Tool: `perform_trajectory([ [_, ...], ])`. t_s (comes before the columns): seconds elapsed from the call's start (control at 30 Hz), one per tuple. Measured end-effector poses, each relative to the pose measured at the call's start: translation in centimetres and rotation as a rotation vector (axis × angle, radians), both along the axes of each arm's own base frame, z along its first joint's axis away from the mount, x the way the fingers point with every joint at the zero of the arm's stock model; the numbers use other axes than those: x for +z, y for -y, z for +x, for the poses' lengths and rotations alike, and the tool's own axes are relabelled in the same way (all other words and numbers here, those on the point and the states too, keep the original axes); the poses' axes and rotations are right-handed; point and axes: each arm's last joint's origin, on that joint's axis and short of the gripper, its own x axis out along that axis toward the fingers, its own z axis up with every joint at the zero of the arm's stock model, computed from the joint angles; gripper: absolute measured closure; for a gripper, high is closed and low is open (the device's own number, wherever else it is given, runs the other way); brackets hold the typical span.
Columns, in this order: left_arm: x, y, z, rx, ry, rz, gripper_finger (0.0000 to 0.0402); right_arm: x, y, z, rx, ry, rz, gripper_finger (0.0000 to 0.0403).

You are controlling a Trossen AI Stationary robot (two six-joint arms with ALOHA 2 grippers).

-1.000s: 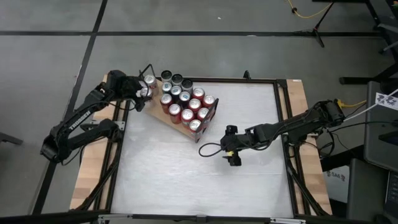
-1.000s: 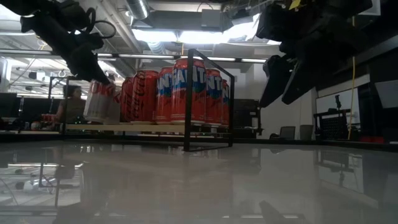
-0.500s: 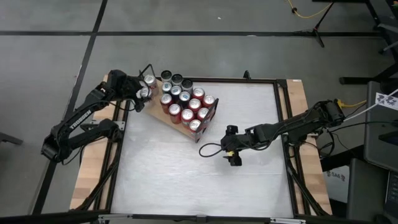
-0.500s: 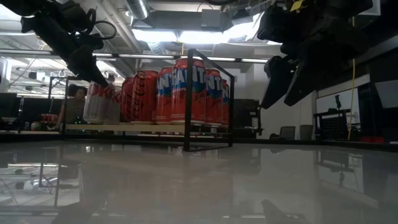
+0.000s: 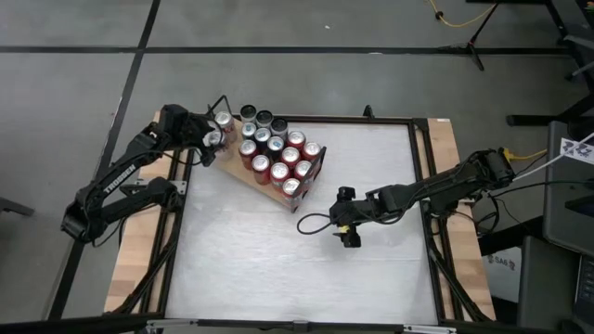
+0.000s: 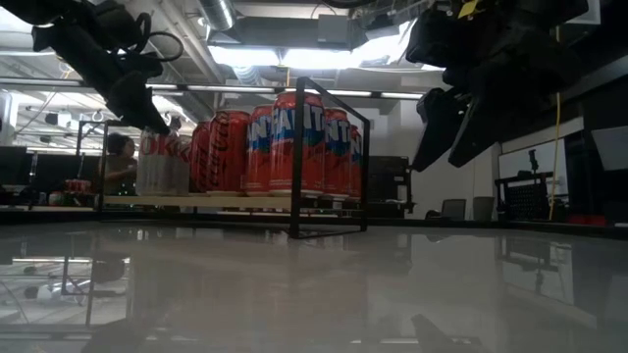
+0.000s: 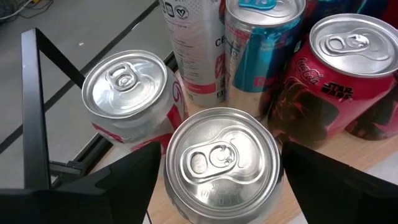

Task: Pick and place cans onto a shelf
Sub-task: Put the red/silver soda can on the shelf and align with the other red/silver soda can

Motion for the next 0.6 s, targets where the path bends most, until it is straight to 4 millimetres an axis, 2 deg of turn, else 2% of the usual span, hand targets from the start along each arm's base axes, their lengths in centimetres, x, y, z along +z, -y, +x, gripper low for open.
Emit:
perform_trajectory([
  [0.2, 0.8, 0.4, -0.3, 0.066, 0.045, 0.035, 0.0077, 0.0, 0.0, 0.0, 0.0, 0.0, 0.0, 0.001],
  [0.47, 4.2, 1.6, -1.0, 0.121, 0.189, 0.117, 0.0076, 0.0, 0.0, 0.0, 0.0, 0.0, 0.0, 0.001],
  [0.6, 5.0, 2.4, -1.3, 0.156, 0.315, 0.036, 0.0076, 0.0, 0.0, 0.0, 0.0, 0.0, 0.0, 0.001],
])
